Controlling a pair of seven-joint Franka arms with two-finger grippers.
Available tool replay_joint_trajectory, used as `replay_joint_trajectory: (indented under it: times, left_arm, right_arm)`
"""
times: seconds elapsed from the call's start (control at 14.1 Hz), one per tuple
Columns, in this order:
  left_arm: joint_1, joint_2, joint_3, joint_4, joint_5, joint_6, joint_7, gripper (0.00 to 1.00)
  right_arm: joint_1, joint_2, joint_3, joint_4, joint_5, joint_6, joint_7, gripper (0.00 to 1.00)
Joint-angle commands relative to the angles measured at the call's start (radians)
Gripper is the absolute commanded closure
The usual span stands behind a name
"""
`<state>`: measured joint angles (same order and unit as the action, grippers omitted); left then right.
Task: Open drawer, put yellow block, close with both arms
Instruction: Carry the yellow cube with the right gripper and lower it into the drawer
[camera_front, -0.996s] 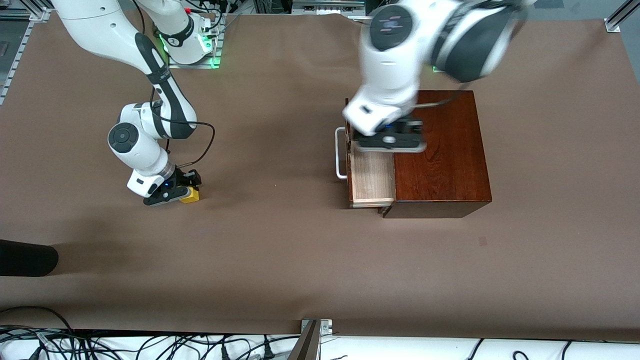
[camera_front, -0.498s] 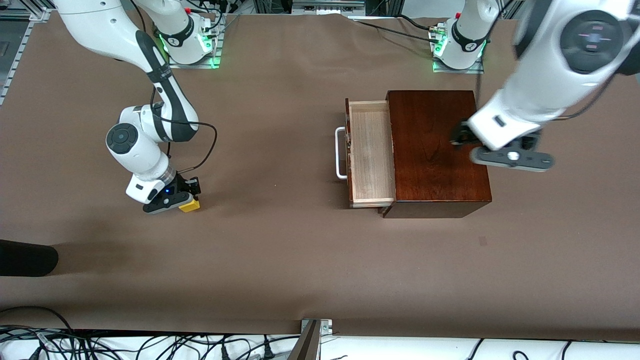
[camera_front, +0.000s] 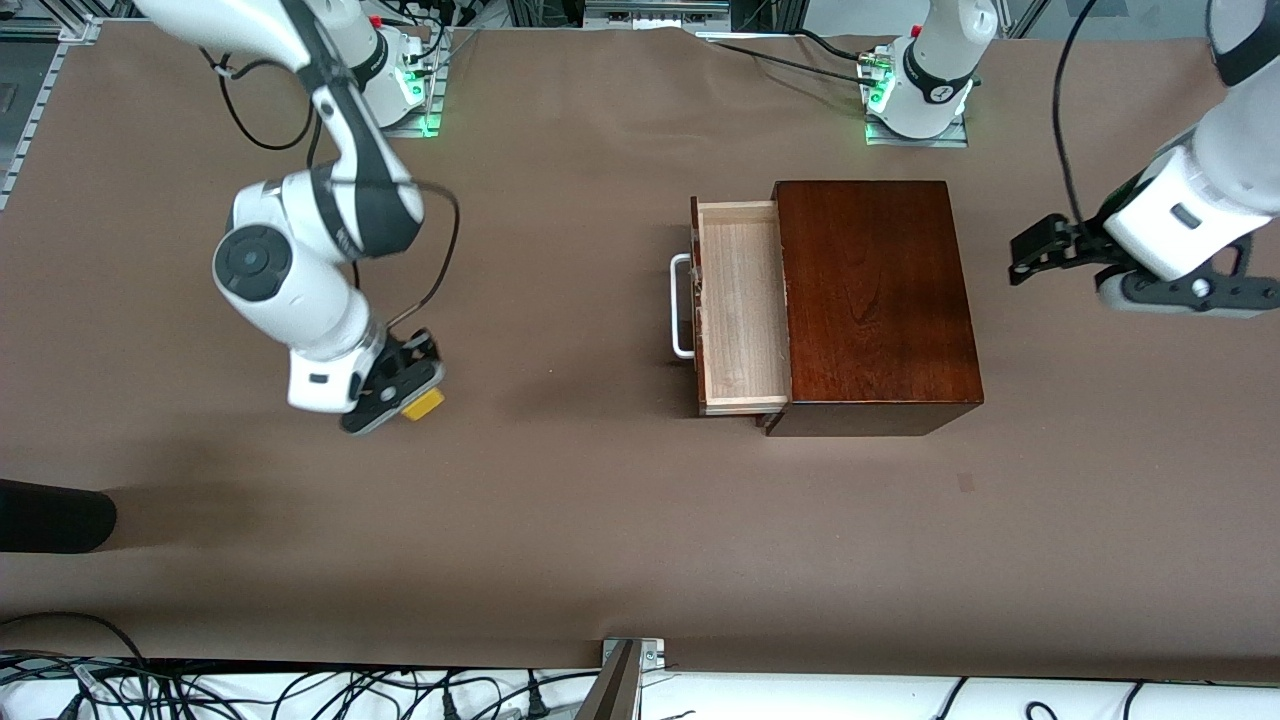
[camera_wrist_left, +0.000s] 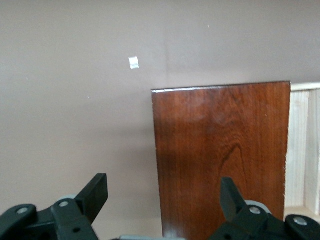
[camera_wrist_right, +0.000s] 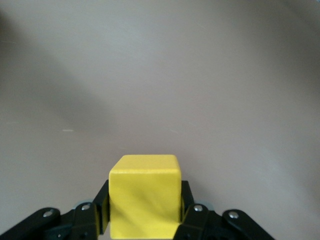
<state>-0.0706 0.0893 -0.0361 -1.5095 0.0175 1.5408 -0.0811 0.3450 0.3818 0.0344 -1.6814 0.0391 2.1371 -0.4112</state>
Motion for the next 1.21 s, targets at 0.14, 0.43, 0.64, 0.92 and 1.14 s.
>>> replay_joint_trajectory:
  times: [0.14,0.43,0.64,0.92,1.14]
  left_arm:
    - [0.003,-0.109,0.033,-0.172,-0.008,0.091,0.041,0.00]
    - [0.003,-0.102,0.031,-0.164,-0.008,0.094,0.043,0.00]
    - [0.003,-0.100,0.031,-0.164,-0.008,0.093,0.043,0.00]
    - [0.003,-0.102,0.031,-0.164,-0.010,0.093,0.043,0.00]
    - [0.003,-0.102,0.030,-0.164,-0.010,0.093,0.044,0.00]
  right_arm:
    - [0.171,0.006,0.099,0.150,-0.088,-0.115,-0.015,1.00]
    - [0.330,0.081,0.101,0.270,-0.093,-0.108,-0.027,1.00]
    - [0.460,0.166,0.098,0.371,-0.103,-0.111,-0.023,1.00]
    - [0.574,0.301,0.098,0.491,-0.232,-0.100,-0.026,1.00]
    - [0.595,0.361,0.099,0.525,-0.278,-0.051,-0.038,1.00]
